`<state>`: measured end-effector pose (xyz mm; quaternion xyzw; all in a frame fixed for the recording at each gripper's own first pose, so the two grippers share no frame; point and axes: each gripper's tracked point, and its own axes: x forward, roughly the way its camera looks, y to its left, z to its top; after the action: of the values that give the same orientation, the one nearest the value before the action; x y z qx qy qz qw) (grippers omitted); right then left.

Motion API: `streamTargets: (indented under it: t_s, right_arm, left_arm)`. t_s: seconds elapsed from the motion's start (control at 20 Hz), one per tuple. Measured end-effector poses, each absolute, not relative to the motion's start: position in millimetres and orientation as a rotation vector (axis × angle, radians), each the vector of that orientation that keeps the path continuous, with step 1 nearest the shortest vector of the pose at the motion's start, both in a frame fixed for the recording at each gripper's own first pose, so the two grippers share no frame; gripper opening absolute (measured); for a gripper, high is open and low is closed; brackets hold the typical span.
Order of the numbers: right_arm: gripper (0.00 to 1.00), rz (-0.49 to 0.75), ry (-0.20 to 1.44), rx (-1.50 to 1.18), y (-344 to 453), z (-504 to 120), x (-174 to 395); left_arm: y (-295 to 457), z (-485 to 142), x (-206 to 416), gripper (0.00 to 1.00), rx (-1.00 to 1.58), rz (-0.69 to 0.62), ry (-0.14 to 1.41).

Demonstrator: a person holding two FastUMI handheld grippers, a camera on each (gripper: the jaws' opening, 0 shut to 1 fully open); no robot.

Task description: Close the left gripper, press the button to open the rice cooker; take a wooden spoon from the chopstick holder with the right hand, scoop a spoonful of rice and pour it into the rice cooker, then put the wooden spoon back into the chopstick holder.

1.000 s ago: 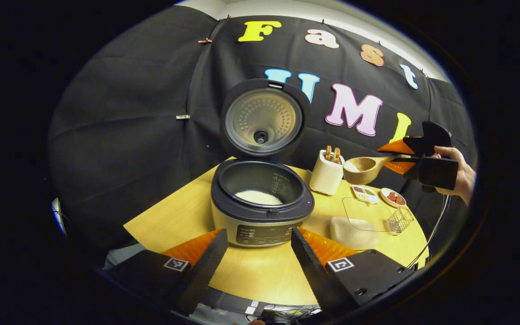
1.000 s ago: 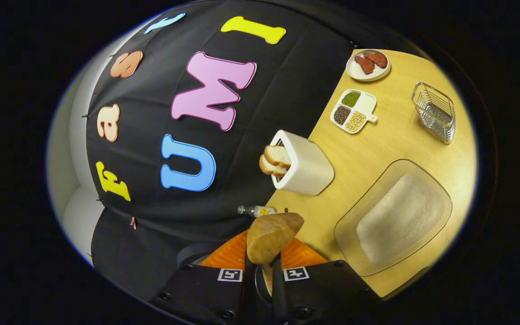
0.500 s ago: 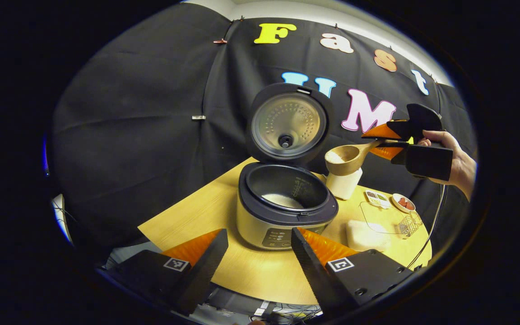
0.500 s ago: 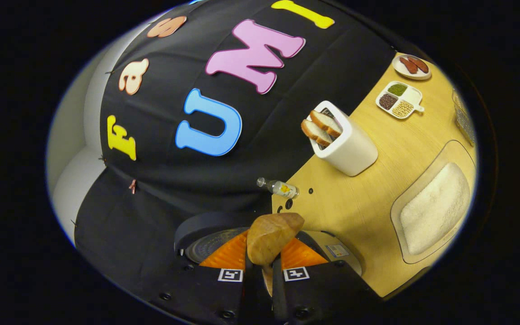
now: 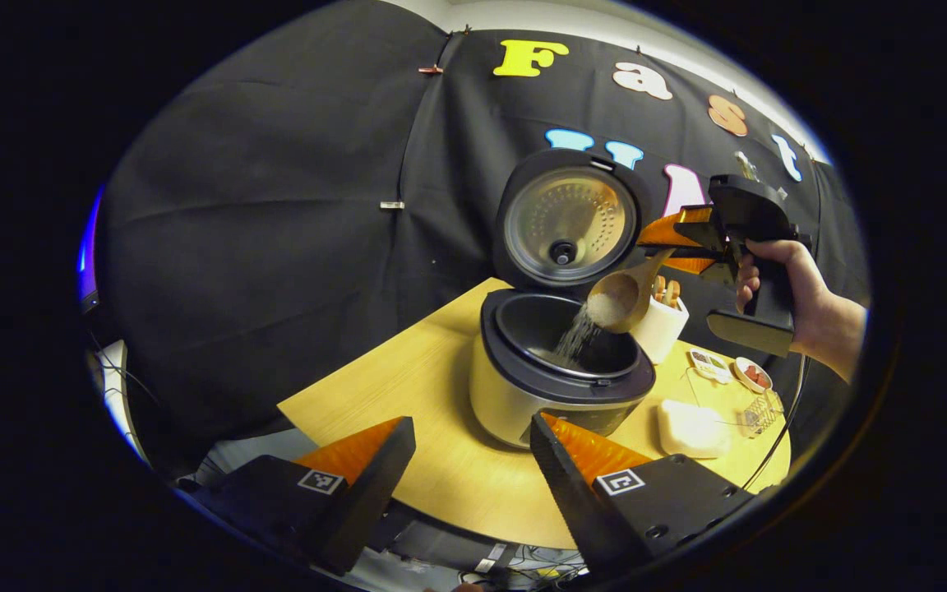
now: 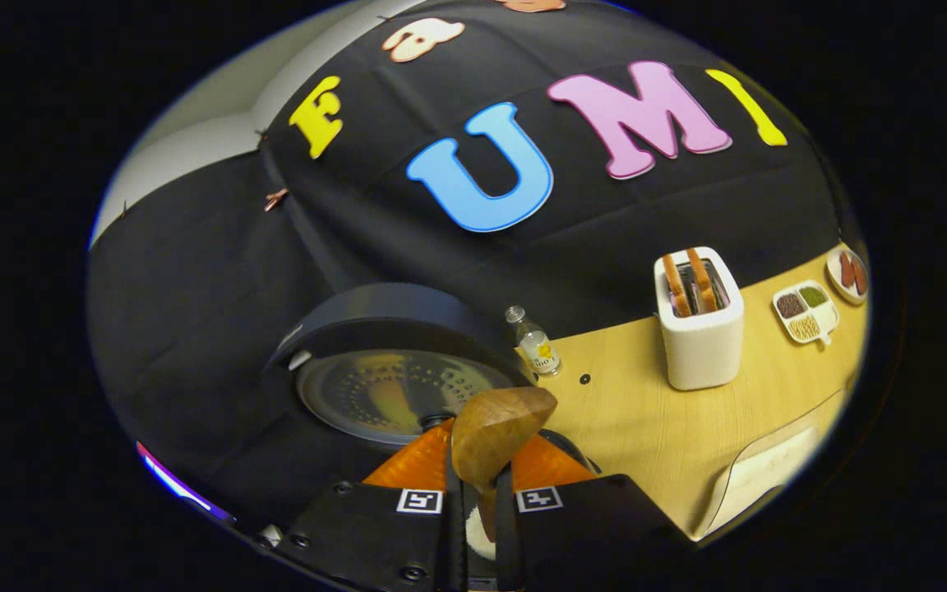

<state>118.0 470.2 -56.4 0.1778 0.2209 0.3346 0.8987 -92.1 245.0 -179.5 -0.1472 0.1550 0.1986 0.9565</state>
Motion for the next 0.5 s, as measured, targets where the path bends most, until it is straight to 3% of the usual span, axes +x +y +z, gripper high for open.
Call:
streamTargets:
  t_s: [0.5]
  right_arm:
    - [0.18,0.922,0.258,-0.078,508.6,-73.4,81.1]
  left_arm:
    - [248.9,-177.2,-96.1,0.96,-0.275,0.426,0.316]
